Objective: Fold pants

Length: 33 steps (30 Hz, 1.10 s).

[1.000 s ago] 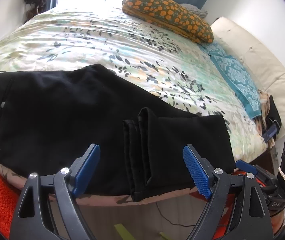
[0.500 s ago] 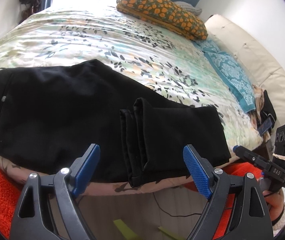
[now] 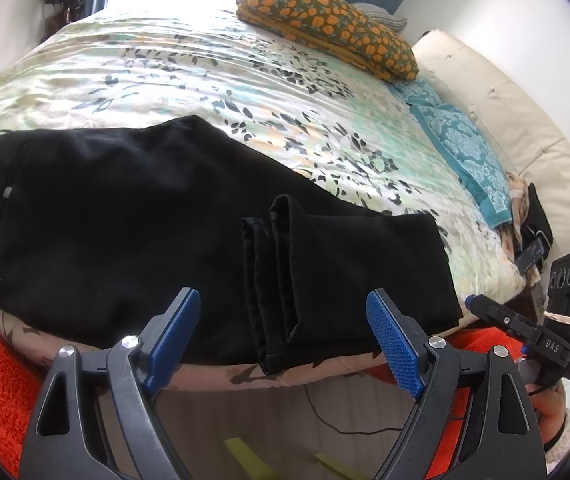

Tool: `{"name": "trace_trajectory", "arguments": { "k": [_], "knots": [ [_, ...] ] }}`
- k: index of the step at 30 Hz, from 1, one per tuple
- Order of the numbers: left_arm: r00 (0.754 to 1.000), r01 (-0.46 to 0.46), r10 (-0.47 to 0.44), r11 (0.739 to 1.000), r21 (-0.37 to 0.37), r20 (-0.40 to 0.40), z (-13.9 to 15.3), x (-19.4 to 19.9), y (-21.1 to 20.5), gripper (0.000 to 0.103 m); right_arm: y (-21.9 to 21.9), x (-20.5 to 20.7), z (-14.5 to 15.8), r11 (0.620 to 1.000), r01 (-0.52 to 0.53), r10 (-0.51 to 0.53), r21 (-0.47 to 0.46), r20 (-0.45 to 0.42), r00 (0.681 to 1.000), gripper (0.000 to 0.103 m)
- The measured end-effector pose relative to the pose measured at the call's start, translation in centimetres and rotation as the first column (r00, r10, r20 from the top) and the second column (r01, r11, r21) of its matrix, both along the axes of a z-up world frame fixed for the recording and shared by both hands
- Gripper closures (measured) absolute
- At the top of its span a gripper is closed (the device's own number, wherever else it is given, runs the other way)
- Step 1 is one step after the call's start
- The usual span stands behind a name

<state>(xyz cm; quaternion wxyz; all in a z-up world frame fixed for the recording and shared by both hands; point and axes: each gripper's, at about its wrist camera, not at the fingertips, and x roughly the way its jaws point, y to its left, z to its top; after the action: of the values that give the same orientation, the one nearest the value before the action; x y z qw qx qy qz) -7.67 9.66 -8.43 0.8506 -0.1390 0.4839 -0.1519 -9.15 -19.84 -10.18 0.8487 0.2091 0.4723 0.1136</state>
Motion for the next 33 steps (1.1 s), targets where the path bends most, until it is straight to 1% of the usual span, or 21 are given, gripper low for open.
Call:
{"name": "trace_trajectory", "arguments": {
  "k": [8,11,12,14,16,18,20,22,23,24,26,27,29,31,33],
  "knots": [
    [1.000,0.016,-0.016,1.000,-0.002,0.001,0.0,0.0,-0.2,0.016,-0.2,0.0,-0.1,1.000,0.012,-0.012,0.002,-0.001,1.000,0.015],
    [0.998,0.065,-0.064,0.997,-0.038,0.023,0.4,-0.3,-0.4,0.017,-1.4,-0.3,0.8,0.998,0.061,-0.060,-0.007,0.038,0.997,0.015],
    [0.996,0.082,-0.081,0.996,-0.039,0.033,0.5,-0.5,-0.7,0.018,-2.0,-0.4,1.0,0.997,0.082,-0.082,-0.005,0.046,0.996,0.015],
    [0.993,0.111,-0.110,0.994,-0.014,0.048,0.4,-0.7,-1.3,0.024,-3.1,-0.4,1.0,0.992,0.126,-0.126,0.011,0.045,0.991,0.013],
    [0.988,0.148,-0.149,0.989,0.027,0.047,0.1,-0.8,-2.4,0.035,-4.1,-0.5,0.6,0.986,0.165,-0.166,0.034,0.025,0.986,0.012],
    [0.981,0.182,-0.187,0.980,0.079,0.059,0.1,-1.0,-3.7,0.039,-4.6,-0.5,0.1,0.981,0.186,-0.187,0.060,0.000,0.982,0.012],
    [0.973,0.211,-0.222,0.968,0.134,0.068,-0.1,-1.1,-5.0,0.039,-4.5,-0.4,0.0,0.980,0.186,-0.186,0.068,-0.008,0.983,0.012],
    [0.969,0.227,-0.240,0.958,0.174,0.056,-0.8,-0.7,-6.0,0.049,-4.2,-0.4,0.2,0.983,0.174,-0.174,0.061,0.005,0.985,0.012],
    [0.970,0.228,-0.240,0.954,0.192,0.042,-1.2,-0.5,-6.3,0.052,-4.1,-0.4,0.4,0.985,0.166,-0.167,0.056,0.012,0.986,0.012],
    [0.970,0.231,-0.240,0.951,0.204,0.024,-1.7,-0.2,-6.7,0.058,-3.9,-0.4,0.5,0.986,0.159,-0.160,0.052,0.019,0.987,0.012],
    [0.972,0.230,-0.233,0.945,0.232,-0.012,-2.6,0.1,-7.1,0.061,-3.7,-0.4,0.6,0.988,0.149,-0.150,0.048,0.024,0.988,0.012],
    [0.974,0.223,-0.224,0.942,0.249,-0.023,-3.0,0.2,-7.2,0.066,-3.6,-0.4,0.6,0.988,0.147,-0.148,0.048,0.024,0.989,0.012],
    [0.981,0.196,-0.193,0.940,0.279,-0.038,-3.6,0.2,-7.0,0.091,-3.7,-0.5,0.6,0.988,0.147,-0.148,0.051,0.025,0.989,0.012],
    [0.986,0.168,-0.163,0.954,0.250,-0.043,-3.5,0.2,-6.2,0.094,-3.9,-0.5,0.6,0.987,0.154,-0.156,0.054,0.027,0.987,0.012],
    [0.987,0.157,-0.158,0.957,0.245,-0.015,-2.2,-0.6,-5.7,0.094,-4.2,-0.6,0.7,0.985,0.166,-0.168,0.056,0.030,0.985,0.012]
  ]
}}
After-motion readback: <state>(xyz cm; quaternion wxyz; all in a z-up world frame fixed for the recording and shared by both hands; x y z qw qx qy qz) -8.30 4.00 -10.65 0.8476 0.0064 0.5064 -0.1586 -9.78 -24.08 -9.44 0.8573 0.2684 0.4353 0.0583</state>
